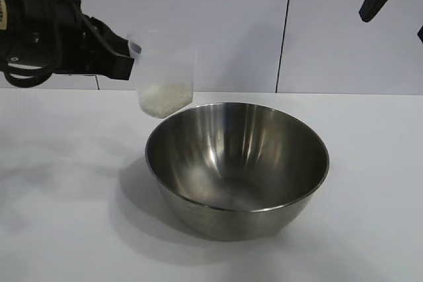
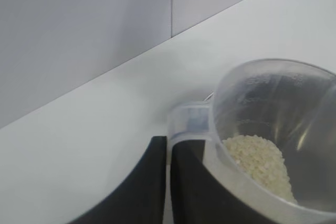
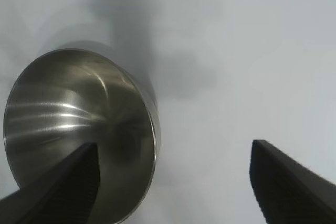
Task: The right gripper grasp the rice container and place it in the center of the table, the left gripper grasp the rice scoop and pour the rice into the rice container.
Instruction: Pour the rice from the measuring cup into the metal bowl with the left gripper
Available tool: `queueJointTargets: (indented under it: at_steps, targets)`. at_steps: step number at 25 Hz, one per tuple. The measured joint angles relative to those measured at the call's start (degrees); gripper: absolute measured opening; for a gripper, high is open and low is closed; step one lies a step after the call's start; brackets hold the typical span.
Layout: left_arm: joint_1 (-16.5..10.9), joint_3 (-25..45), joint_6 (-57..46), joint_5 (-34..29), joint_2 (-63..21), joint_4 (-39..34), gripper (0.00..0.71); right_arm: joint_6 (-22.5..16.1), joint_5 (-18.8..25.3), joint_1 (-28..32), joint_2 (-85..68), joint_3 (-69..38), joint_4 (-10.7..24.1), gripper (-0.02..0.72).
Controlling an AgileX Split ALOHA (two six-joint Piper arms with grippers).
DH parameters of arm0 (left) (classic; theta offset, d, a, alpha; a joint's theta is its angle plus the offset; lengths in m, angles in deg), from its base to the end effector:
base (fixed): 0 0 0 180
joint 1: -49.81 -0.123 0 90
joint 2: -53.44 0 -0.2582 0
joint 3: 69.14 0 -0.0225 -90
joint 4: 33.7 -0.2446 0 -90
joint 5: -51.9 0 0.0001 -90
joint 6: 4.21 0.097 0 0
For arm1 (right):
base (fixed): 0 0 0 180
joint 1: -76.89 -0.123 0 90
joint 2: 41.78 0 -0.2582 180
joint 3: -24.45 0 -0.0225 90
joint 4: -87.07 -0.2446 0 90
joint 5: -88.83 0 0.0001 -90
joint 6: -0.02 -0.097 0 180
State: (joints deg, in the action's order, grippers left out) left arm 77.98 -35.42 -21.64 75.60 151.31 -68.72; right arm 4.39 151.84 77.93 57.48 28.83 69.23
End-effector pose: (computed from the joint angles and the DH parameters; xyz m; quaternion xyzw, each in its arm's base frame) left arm 0.2723 -0.1711 0.1981 0.3648 0.7401 -0.1582 0.5424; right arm 0.3244 0.0206 0.2937 0.0144 0.9704 0.1400 0.1963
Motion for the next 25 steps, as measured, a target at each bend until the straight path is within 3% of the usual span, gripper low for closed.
queueJointTargets:
  at_steps: [8,25]
  targets:
    - [4.1,-4.2,3.8,-1.5,2.9,-2.8,0.009,0.2,0.0,0.0,0.0,0.0,0.0,0.547]
    - [4.2,-6.9,36.1,-3.1,3.6,-2.8,0.009,0.2,0.0,0.0,0.0,0.0,-0.2,0.547]
